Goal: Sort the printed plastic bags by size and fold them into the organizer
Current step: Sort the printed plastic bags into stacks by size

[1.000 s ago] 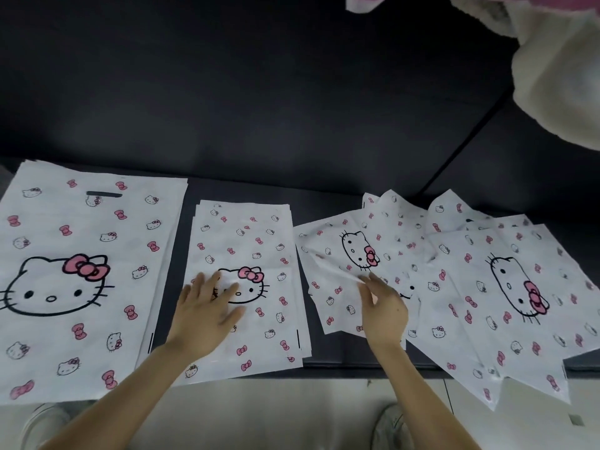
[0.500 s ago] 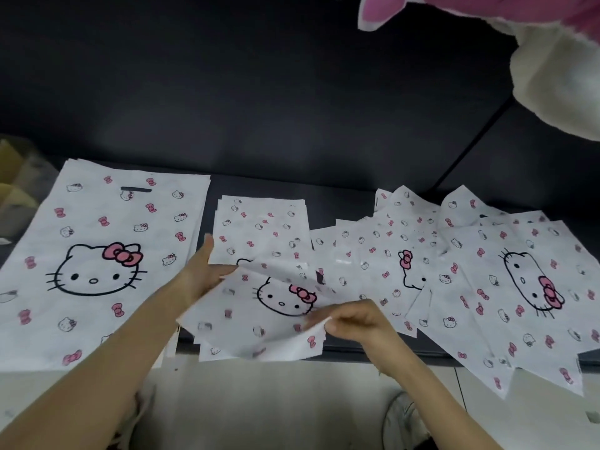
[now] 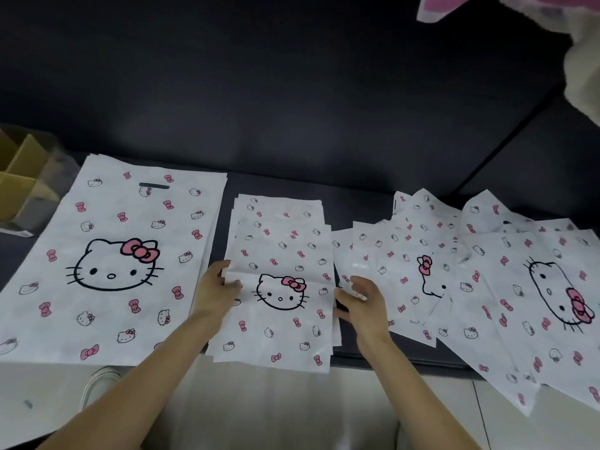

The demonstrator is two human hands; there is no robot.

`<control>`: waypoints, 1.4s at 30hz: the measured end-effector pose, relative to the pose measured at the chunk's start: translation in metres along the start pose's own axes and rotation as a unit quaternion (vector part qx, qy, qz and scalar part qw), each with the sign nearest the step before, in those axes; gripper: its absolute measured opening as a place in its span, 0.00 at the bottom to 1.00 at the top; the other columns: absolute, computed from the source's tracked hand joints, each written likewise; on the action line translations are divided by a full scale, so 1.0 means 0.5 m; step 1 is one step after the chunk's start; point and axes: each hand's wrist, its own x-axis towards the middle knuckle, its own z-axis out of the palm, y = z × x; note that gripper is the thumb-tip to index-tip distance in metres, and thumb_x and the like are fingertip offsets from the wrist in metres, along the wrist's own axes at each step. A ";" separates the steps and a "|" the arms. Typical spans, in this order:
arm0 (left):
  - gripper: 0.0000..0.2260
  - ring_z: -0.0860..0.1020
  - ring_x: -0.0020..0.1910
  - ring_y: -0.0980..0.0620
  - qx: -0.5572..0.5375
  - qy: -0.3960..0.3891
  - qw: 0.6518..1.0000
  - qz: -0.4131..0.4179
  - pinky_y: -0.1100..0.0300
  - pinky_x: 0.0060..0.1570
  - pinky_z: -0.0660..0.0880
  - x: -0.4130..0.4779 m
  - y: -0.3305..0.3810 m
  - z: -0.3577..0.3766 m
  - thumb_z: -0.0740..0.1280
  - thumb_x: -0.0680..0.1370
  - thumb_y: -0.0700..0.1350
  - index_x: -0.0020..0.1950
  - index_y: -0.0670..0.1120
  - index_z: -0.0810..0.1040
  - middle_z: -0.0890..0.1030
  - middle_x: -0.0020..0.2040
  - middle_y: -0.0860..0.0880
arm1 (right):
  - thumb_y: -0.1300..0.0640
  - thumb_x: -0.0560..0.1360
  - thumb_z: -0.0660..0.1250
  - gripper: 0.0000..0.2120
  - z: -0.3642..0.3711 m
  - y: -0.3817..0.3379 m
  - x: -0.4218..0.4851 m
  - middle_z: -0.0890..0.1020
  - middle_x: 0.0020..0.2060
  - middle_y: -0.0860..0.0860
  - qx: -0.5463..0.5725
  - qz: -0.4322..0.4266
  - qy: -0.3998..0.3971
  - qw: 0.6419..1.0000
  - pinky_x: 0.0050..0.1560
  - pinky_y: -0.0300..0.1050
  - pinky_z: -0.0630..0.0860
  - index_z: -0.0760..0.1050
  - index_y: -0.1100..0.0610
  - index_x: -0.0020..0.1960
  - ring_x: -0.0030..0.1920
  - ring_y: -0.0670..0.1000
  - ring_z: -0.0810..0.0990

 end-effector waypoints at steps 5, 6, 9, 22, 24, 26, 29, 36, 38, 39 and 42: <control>0.18 0.77 0.45 0.47 -0.007 0.036 0.999 0.029 0.66 0.29 0.71 0.037 0.011 0.007 0.62 0.76 0.32 0.65 0.43 0.72 0.79 0.53 0.43 | 0.64 0.73 0.69 0.15 0.062 -0.017 0.053 0.78 0.55 0.54 -0.101 -0.041 0.009 0.994 0.54 0.53 0.78 0.71 0.53 0.56 0.49 0.54 0.79; 0.17 0.76 0.43 0.48 0.005 0.039 0.999 0.031 0.66 0.28 0.70 0.044 0.015 0.008 0.62 0.76 0.32 0.64 0.43 0.72 0.79 0.53 0.44 | 0.65 0.73 0.69 0.15 0.071 -0.021 0.065 0.78 0.56 0.55 -0.116 -0.050 0.011 0.992 0.52 0.50 0.78 0.72 0.54 0.57 0.51 0.54 0.79; 0.17 0.75 0.37 0.50 0.083 0.039 0.995 0.037 0.62 0.29 0.70 0.062 0.021 0.006 0.60 0.76 0.32 0.63 0.44 0.71 0.79 0.51 0.43 | 0.67 0.73 0.68 0.18 0.086 -0.024 0.091 0.77 0.55 0.54 -0.181 -0.056 0.006 0.982 0.40 0.34 0.73 0.74 0.58 0.62 0.49 0.50 0.76; 0.32 0.65 0.70 0.33 0.585 -0.108 0.741 0.312 0.34 0.64 0.63 0.063 -0.103 0.054 0.39 0.79 0.65 0.72 0.50 0.67 0.68 0.72 0.40 | 0.35 0.76 0.55 0.33 -0.151 0.075 0.133 0.64 0.73 0.52 -0.623 -0.098 0.151 0.761 0.70 0.56 0.58 0.63 0.55 0.73 0.73 0.56 0.60; 0.38 0.54 0.75 0.35 0.584 -0.100 0.753 0.288 0.37 0.70 0.52 0.064 -0.095 0.066 0.29 0.74 0.69 0.76 0.52 0.54 0.54 0.77 0.44 | 0.36 0.75 0.49 0.30 -0.164 0.085 0.128 0.74 0.66 0.52 -0.599 -0.119 0.153 0.777 0.64 0.57 0.67 0.74 0.54 0.65 0.67 0.57 0.70; 0.44 0.43 0.76 0.38 0.587 -0.095 0.759 0.266 0.41 0.72 0.41 0.072 -0.078 0.076 0.18 0.63 0.70 0.74 0.54 0.40 0.40 0.76 0.48 | 0.39 0.74 0.48 0.29 -0.170 0.090 0.126 0.81 0.57 0.52 -0.550 -0.158 0.178 0.800 0.56 0.56 0.73 0.80 0.54 0.56 0.60 0.58 0.77; 0.50 0.40 0.76 0.38 0.603 -0.081 0.752 0.255 0.42 0.72 0.40 0.086 -0.053 0.090 0.14 0.56 0.69 0.76 0.54 0.38 0.40 0.78 0.47 | 0.51 0.79 0.59 0.16 -0.161 0.066 0.108 0.83 0.48 0.55 -0.486 -0.186 0.214 0.827 0.50 0.51 0.72 0.82 0.59 0.52 0.51 0.60 0.80; 0.41 0.49 0.77 0.47 0.385 -0.079 0.883 0.257 0.55 0.73 0.48 0.023 0.017 0.087 0.48 0.69 0.72 0.76 0.51 0.60 0.56 0.78 0.48 | 0.49 0.79 0.61 0.26 -0.091 -0.052 0.002 0.59 0.19 0.46 -0.286 -0.138 0.061 0.946 0.32 0.42 0.58 0.56 0.53 0.26 0.25 0.47 0.58; 0.35 0.54 0.76 0.55 0.242 -0.093 0.934 0.244 0.61 0.70 0.54 -0.013 0.053 0.071 0.65 0.73 0.65 0.75 0.52 0.62 0.60 0.75 0.56 | 0.50 0.78 0.64 0.25 -0.069 -0.106 -0.048 0.72 0.20 0.49 -0.201 -0.098 -0.023 0.974 0.36 0.41 0.65 0.66 0.58 0.24 0.23 0.51 0.67; 0.35 0.56 0.73 0.58 0.171 -0.133 0.953 0.210 0.62 0.68 0.56 -0.029 0.074 0.057 0.69 0.72 0.61 0.75 0.55 0.60 0.60 0.72 0.60 | 0.50 0.77 0.65 0.22 -0.062 -0.129 -0.067 0.82 0.29 0.52 -0.169 -0.060 -0.077 0.981 0.44 0.40 0.72 0.75 0.63 0.31 0.30 0.52 0.78; 0.43 0.70 0.63 0.64 -0.026 -0.297 0.950 0.095 0.62 0.63 0.63 -0.056 0.115 0.009 0.76 0.60 0.65 0.71 0.58 0.65 0.71 0.66 0.64 | 0.51 0.73 0.68 0.12 -0.049 -0.190 -0.097 0.86 0.45 0.53 -0.084 0.034 -0.205 0.974 0.51 0.44 0.79 0.84 0.59 0.44 0.45 0.48 0.85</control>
